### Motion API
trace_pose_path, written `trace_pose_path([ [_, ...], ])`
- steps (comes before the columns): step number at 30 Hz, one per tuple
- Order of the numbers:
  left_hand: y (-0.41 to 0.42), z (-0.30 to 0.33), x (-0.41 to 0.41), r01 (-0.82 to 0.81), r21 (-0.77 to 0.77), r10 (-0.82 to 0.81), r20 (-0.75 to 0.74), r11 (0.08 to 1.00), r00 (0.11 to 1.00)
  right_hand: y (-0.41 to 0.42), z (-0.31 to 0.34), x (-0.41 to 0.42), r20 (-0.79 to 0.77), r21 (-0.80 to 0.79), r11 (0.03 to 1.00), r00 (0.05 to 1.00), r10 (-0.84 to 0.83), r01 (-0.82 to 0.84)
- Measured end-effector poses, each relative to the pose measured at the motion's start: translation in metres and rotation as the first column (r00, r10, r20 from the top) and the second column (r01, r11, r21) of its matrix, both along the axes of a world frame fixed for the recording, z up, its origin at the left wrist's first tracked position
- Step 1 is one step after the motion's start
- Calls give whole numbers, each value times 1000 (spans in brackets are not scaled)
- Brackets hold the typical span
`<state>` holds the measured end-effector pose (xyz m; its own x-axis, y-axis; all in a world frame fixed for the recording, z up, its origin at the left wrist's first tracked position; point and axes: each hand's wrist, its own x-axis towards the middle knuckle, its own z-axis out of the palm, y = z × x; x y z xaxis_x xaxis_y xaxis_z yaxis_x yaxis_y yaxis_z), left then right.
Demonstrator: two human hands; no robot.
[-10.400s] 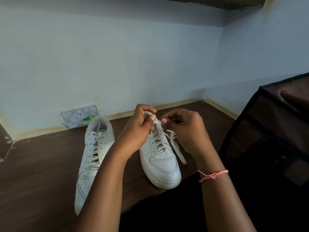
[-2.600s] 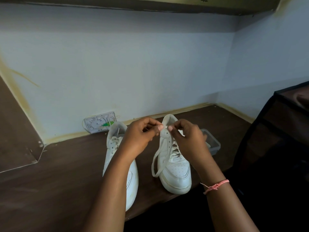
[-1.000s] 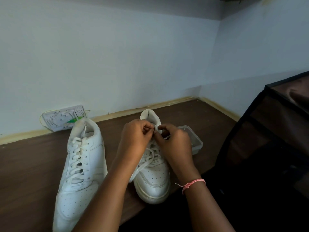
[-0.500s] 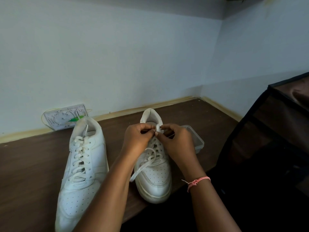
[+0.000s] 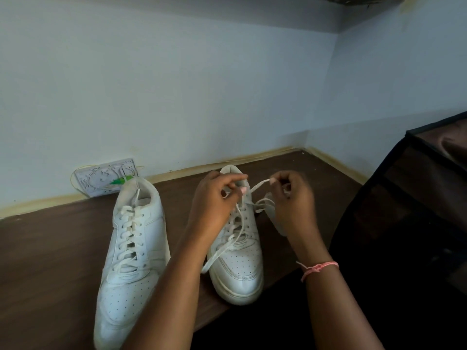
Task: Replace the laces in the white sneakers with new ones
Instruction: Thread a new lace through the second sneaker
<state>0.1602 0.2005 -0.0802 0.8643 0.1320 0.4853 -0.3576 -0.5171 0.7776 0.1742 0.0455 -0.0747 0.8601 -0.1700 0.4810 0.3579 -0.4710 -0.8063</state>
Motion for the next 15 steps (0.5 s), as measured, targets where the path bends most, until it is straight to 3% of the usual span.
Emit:
trace_pose_path([
  [2, -11, 2, 0, 27, 72, -29, 23, 997, 999, -7, 13, -4, 44, 22, 999, 998, 43, -44],
  [5, -24, 4, 4, -17, 45, 13, 79, 999, 997, -15, 26, -6, 16, 89, 987, 991, 130, -131],
  [7, -29, 15, 1, -37, -23, 40, 149, 999, 988, -23, 31, -6, -64, 127, 970, 975, 215, -206],
  [10, -38, 39, -12, 32, -201, 9, 200, 979, 980, -23, 33, -14, -149, 38, 953, 941, 303, -300],
  [13, -44, 57, -24, 159, -368, -91, 194, 916, 977, -3, 32, -25, -111, -36, 936, 932, 345, -351],
  [15, -40, 62, -27, 182, -399, -116, 185, 899, 976, 2, 34, -30, -97, 19, 936, 931, 353, -352],
])
